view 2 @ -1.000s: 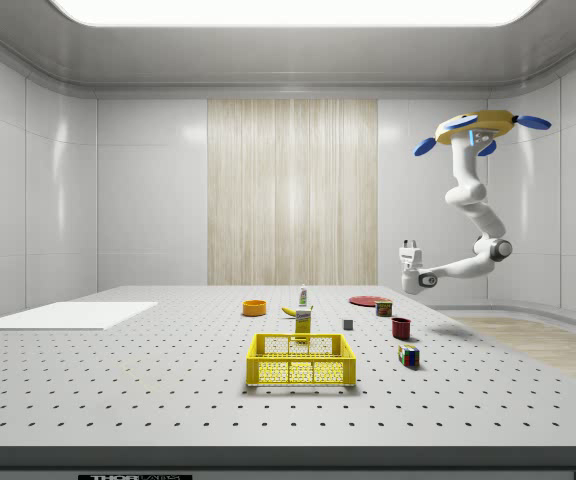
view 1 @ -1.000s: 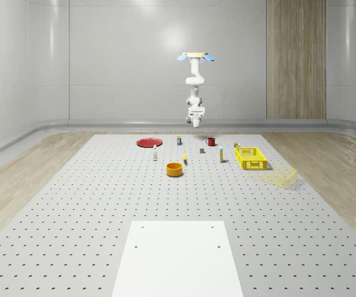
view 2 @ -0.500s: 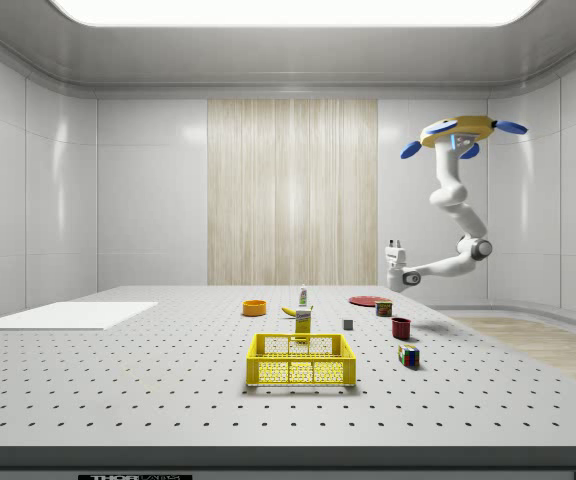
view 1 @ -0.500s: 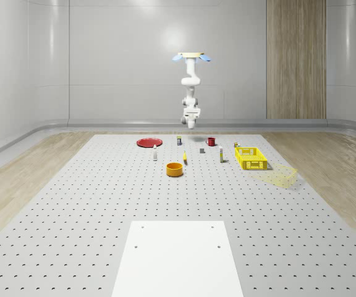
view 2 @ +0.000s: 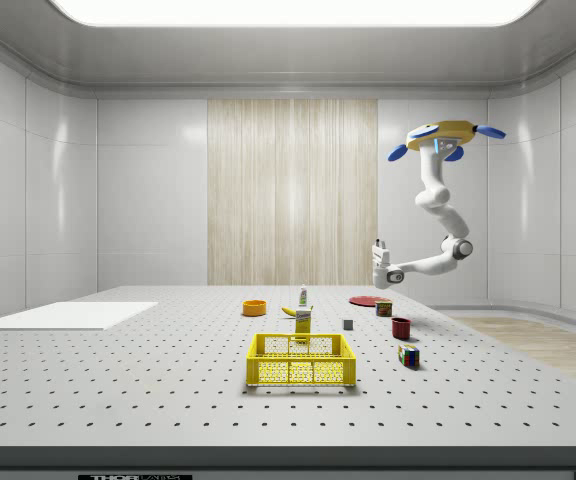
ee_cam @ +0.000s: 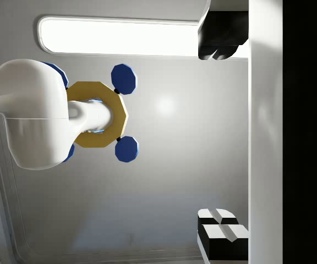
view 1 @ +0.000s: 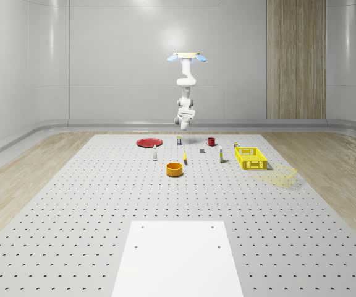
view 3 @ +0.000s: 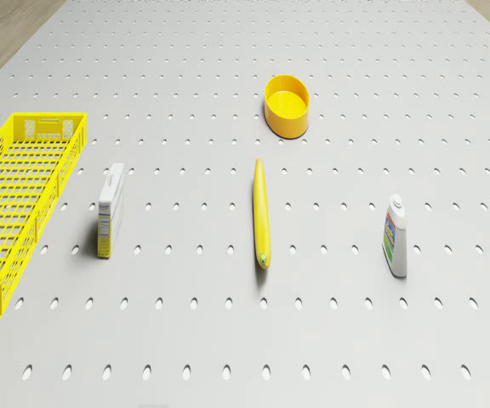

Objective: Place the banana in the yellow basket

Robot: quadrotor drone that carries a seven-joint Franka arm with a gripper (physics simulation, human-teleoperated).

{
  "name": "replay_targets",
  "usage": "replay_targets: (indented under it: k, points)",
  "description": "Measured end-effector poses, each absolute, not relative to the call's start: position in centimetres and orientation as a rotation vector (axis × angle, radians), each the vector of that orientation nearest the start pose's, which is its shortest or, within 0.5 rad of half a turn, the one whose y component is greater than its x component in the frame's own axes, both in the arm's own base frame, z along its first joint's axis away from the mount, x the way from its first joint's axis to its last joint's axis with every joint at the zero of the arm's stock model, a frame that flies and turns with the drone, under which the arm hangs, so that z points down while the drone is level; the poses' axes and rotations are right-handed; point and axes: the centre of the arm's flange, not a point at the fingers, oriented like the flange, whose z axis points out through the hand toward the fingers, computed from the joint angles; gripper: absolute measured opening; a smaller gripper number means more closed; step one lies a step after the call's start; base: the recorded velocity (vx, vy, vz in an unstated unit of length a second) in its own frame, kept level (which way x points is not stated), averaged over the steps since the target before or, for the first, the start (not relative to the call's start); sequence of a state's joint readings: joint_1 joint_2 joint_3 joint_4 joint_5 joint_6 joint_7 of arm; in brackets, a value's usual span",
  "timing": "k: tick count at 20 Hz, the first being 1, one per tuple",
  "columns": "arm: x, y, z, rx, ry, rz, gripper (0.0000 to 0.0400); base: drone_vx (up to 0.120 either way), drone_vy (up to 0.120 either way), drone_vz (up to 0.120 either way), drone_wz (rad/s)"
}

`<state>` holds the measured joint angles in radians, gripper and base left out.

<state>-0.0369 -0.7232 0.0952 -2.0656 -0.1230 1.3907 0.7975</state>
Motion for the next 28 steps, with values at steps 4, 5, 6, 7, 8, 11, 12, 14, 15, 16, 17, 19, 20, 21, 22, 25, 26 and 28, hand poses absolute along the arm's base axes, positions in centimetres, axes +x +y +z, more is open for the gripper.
replay_targets:
  k: [4,5,6,7,8,11,12,14,15,16,17,19,20,21,22,25,26,28]
  points:
    - [30.1,3.5,68.5,-3.172,1.317,-0.322,0.0400,0.120,-0.120,0.000,0.000]
    - [30.1,4.0,68.2,-3.221,1.339,-0.372,0.0400,0.120,-0.120,0.000,0.000]
    - [30.1,4.7,67.9,-3.278,1.363,-0.434,0.0400,0.120,0.000,0.000,0.000]
    - [30.1,5.5,67.5,-3.343,1.391,-0.508,0.0400,0.120,0.000,0.000,0.000]
    - [30.1,6.3,66.9,-3.416,1.422,-0.598,0.0400,0.120,0.000,0.000,0.000]
    - [30.2,8.7,63.9,-3.668,1.533,-1.005,0.0400,0.120,0.000,-0.120,0.000]
    - [30.3,9.3,62.5,-3.752,1.571,-1.201,0.0400,0.120,0.000,-0.120,0.000]
    - [30.4,9.9,59.1,-3.876,1.633,-1.710,0.0400,0.120,0.000,-0.120,0.000]
    - [30.4,9.7,57.4,-3.895,1.647,-2.026,0.0400,0.120,0.000,-0.120,0.000]
    - [30.5,9.3,55.8,-3.869,1.645,-2.380,0.0400,0.120,0.000,-0.120,0.000]
    - [30.5,8.6,54.4,-3.789,1.620,-2.762,0.0400,0.120,0.000,-0.120,0.000]
    - [30.6,6.9,52.1,-3.447,1.495,-3.553,0.0400,0.120,0.000,-0.120,0.000]
    - [30.6,6.1,51.3,-3.195,1.397,-3.925,0.0400,0.120,0.000,-0.120,0.000]
    - [30.7,5.2,50.7,0.530,-0.234,0.778,0.0400,0.120,0.000,-0.120,0.000]
    - [30.7,4.5,50.3,0.446,-0.198,0.781,0.0400,0.120,0.000,-0.120,0.000]
    - [30.7,2.7,49.6,0.262,-0.119,0.786,0.0400,0.120,0.000,-0.120,0.000]
    - [30.7,2.2,49.4,0.219,-0.100,0.786,0.0400,0.120,0.000,-0.120,0.000]
    - [30.7,1.6,49.3,0.153,-0.071,0.786,0.0400,0.120,0.000,-0.120,0.000]
